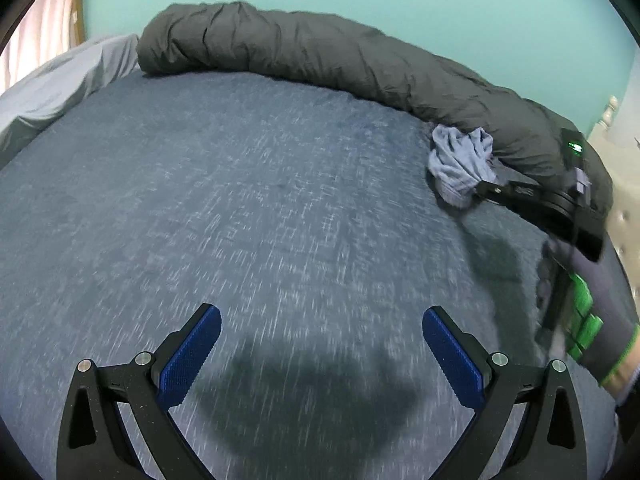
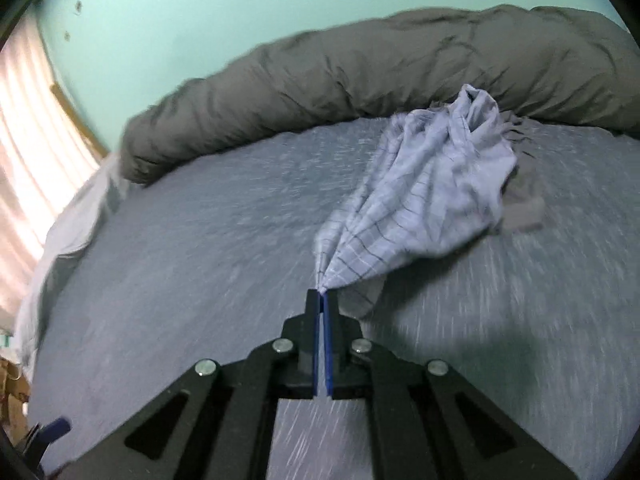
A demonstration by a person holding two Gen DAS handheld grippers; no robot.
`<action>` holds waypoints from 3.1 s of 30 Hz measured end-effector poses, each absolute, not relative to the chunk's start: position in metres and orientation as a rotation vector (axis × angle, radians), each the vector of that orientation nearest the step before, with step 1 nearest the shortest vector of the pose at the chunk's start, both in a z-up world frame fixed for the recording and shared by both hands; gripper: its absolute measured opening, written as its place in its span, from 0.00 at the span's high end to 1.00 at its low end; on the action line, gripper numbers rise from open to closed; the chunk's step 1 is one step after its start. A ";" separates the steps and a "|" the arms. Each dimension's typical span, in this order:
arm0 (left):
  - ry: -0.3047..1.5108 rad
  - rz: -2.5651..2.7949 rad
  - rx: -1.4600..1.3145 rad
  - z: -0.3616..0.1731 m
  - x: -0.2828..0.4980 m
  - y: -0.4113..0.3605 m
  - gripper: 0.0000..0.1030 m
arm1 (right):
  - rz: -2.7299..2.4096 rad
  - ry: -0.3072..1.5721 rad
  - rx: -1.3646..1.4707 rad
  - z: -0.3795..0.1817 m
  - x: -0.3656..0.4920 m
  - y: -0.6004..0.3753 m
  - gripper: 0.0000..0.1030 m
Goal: Fold clothes
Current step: 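Grasp the plaid shorts with the right gripper and pull them toward the tools, then lower the shorts onto the bed and grasp the waistband with the left gripper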
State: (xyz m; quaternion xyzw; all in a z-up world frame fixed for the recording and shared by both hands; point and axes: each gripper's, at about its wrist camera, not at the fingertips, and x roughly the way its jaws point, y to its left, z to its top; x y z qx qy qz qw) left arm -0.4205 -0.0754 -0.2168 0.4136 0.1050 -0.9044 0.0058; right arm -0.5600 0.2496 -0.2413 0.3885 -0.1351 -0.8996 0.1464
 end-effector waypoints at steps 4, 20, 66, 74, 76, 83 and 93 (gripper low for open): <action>0.320 -2.863 1.269 -0.203 -0.387 -0.069 0.00 | -2.542 -0.413 1.067 -0.219 -0.492 0.245 0.99; 0.304 -3.021 1.080 -0.090 -0.221 -0.066 0.00 | -2.559 -0.318 0.815 -0.045 -0.277 0.246 0.99; 0.049 -2.945 1.561 -0.198 -0.101 -0.020 0.00 | -2.429 -0.424 1.504 -0.241 -0.106 0.253 0.91; -0.024 -2.994 1.646 -0.230 -0.103 0.008 0.03 | -2.350 -0.491 1.559 -0.267 -0.104 0.233 0.83; -0.036 -2.997 1.667 -0.235 -0.105 0.011 0.07 | -2.345 -0.503 1.559 -0.270 -0.100 0.234 0.72; -0.120 -3.004 1.774 -0.250 -0.110 0.029 0.26 | -2.349 -0.543 1.560 -0.273 -0.096 0.239 0.67; -0.127 -2.986 1.887 -0.271 -0.112 0.043 0.38 | -2.334 -0.548 1.557 -0.272 -0.093 0.242 0.66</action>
